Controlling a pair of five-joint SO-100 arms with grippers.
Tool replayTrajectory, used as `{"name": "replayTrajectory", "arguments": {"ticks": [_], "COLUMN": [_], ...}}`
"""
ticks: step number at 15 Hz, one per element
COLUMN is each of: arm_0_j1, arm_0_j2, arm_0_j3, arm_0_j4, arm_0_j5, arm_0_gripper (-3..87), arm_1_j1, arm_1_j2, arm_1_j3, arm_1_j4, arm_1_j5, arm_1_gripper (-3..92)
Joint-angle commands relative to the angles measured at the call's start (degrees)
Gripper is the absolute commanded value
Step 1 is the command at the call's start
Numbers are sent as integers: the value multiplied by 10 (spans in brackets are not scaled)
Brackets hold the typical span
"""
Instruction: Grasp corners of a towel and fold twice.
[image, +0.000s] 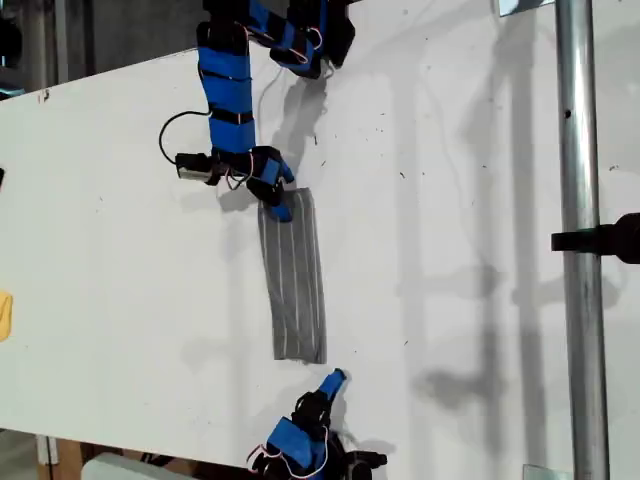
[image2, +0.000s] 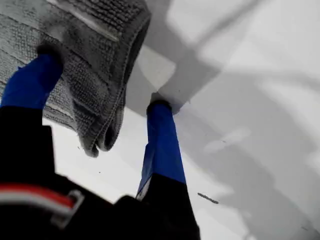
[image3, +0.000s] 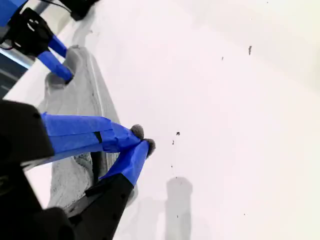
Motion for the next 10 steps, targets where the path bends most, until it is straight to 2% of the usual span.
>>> {"name": "replayTrajectory", "arguments": {"ticks": [1,2,5,8,10], "arm_0_j1": [3,0,-1,-3,-4], "arm_0_j2": [5,5,5,5,5], "arm_0_j3": [-6,-6,-6,-4,-4], "arm_0_j4": [8,8,10,11,11], "arm_0_j5": [-7,-6,-4,-1,2], "arm_0_gripper": [-23,-23,-23,-21,-21], "arm_1_j1": [-13,-22,-29,-40,-65], "arm_1_j2": [-91,-119,-134,-31,116], "arm_1_j3": [-158,-200,-229,-138,-15], "arm_1_j4": [40,53,66,147,208], "arm_1_j5": [-29,-33,-57,-54,-15], "arm_1_gripper": [315,163,-2,-2,-2]}}
